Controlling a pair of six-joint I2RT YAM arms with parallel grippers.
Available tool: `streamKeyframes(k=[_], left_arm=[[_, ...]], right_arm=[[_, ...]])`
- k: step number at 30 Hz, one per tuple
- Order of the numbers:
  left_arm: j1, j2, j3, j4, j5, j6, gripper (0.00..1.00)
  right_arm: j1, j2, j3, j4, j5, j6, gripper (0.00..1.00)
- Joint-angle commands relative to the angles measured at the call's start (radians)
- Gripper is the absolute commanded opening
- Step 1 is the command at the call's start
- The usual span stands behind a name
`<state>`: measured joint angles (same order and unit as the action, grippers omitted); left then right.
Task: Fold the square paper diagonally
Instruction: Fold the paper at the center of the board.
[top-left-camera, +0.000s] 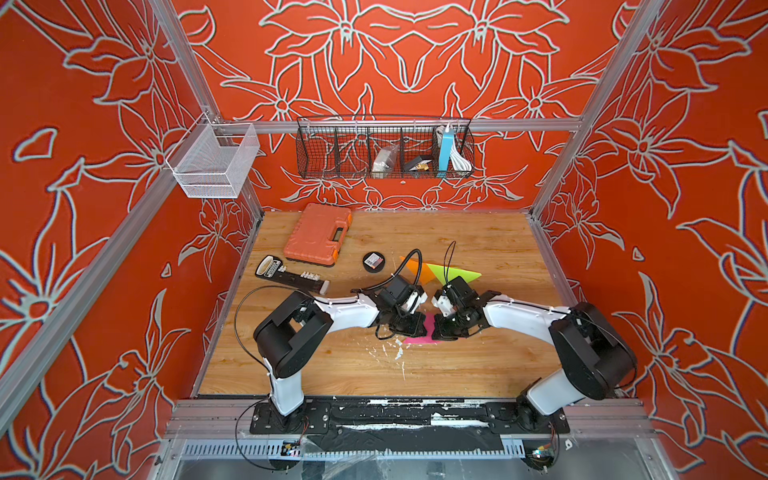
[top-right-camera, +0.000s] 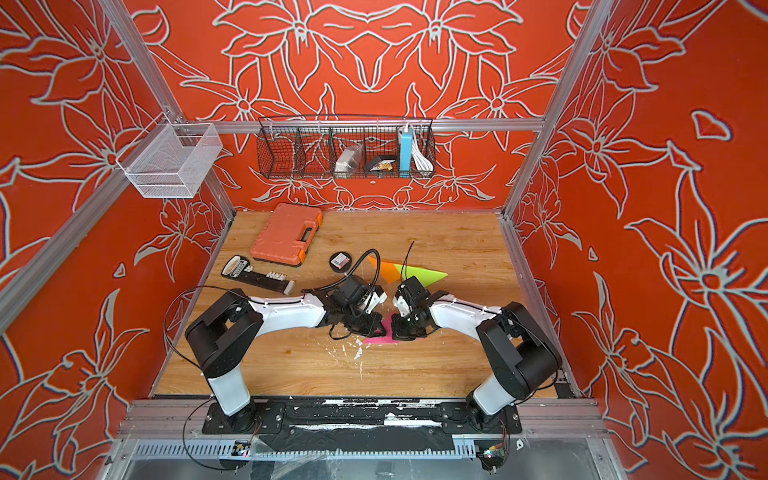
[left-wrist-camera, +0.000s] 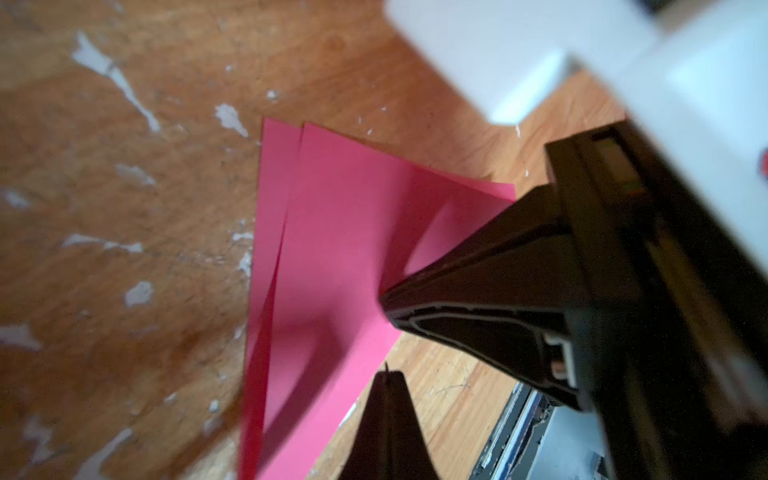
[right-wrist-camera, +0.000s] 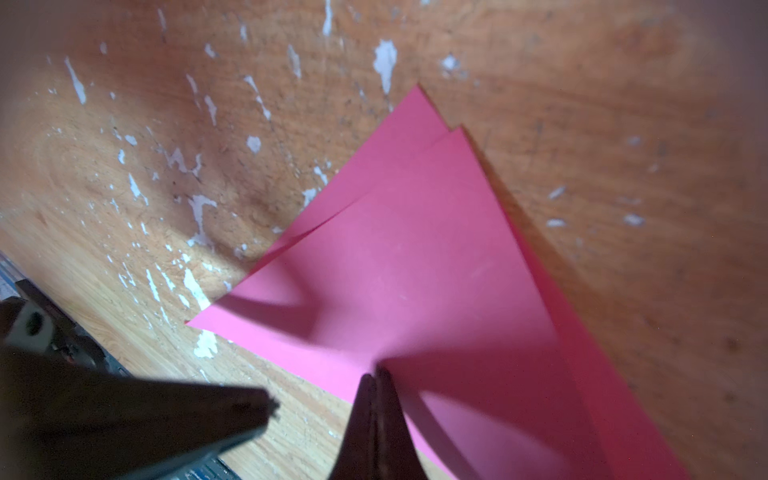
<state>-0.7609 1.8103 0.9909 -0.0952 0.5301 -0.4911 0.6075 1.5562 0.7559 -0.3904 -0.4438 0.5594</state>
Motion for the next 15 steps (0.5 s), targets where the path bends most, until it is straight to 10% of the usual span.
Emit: streamKeyframes(k=[1, 15], left_arm=[[-0.008, 0.017, 0.004, -0.046, -0.038, -0.022, 0.0], [-0.026, 0.061, 0.02, -0.034, 0.0, -0.034, 0.0]], right_arm=[[0.006, -0.011, -0.014, -0.053, 0.054, 0.007, 0.0], [0.005, 0.008, -0.014, -0.041, 0.055, 0.014, 0.0]])
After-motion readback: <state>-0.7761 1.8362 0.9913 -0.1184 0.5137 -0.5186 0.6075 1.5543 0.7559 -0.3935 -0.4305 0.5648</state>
